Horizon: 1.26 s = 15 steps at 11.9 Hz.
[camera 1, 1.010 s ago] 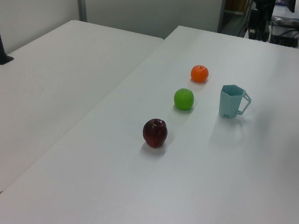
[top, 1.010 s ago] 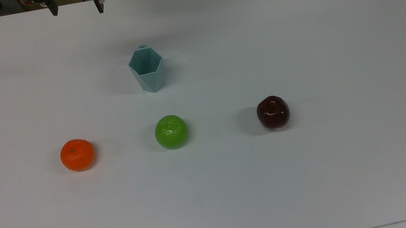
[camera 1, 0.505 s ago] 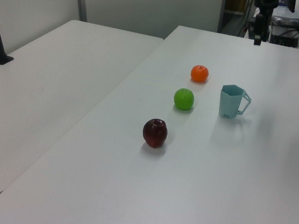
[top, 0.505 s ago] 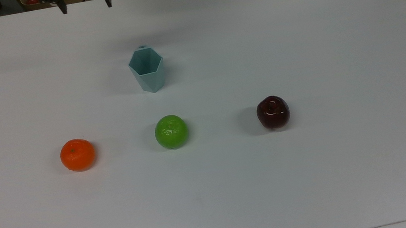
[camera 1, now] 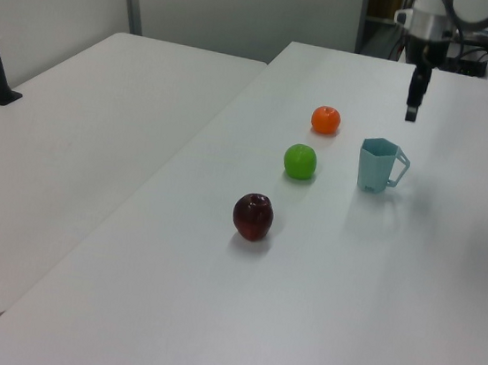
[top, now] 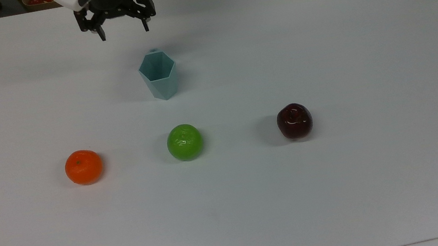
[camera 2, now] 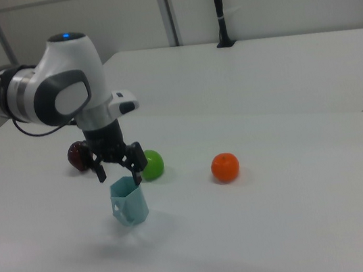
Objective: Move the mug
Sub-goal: 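Lower the gripper over the mug rim and close on it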
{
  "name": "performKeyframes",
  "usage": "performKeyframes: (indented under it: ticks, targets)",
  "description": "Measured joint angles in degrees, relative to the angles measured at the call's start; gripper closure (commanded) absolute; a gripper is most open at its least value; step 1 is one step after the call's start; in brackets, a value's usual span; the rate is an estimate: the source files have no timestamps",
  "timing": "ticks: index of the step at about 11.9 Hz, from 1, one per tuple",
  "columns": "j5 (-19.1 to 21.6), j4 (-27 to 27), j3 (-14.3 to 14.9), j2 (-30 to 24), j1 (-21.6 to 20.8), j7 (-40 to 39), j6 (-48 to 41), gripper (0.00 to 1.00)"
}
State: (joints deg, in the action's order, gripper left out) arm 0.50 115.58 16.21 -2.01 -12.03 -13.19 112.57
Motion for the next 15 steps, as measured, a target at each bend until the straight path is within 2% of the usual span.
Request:
performKeyframes:
  ticks: [4,7,12,15]
  targets:
    - [-2.9,7.0,-0.1,0.0,-1.8,-1.3,4.5,0.05]
    - [-3.2,8.6,-0.2,0.8,-3.3,-1.2,6.7,0.08]
    - [-3.2,8.7,-2.2,4.6,-4.1,2.7,10.2,0.32]
    - [-3.2,8.7,-2.2,5.2,-4.1,3.3,10.3,0.51]
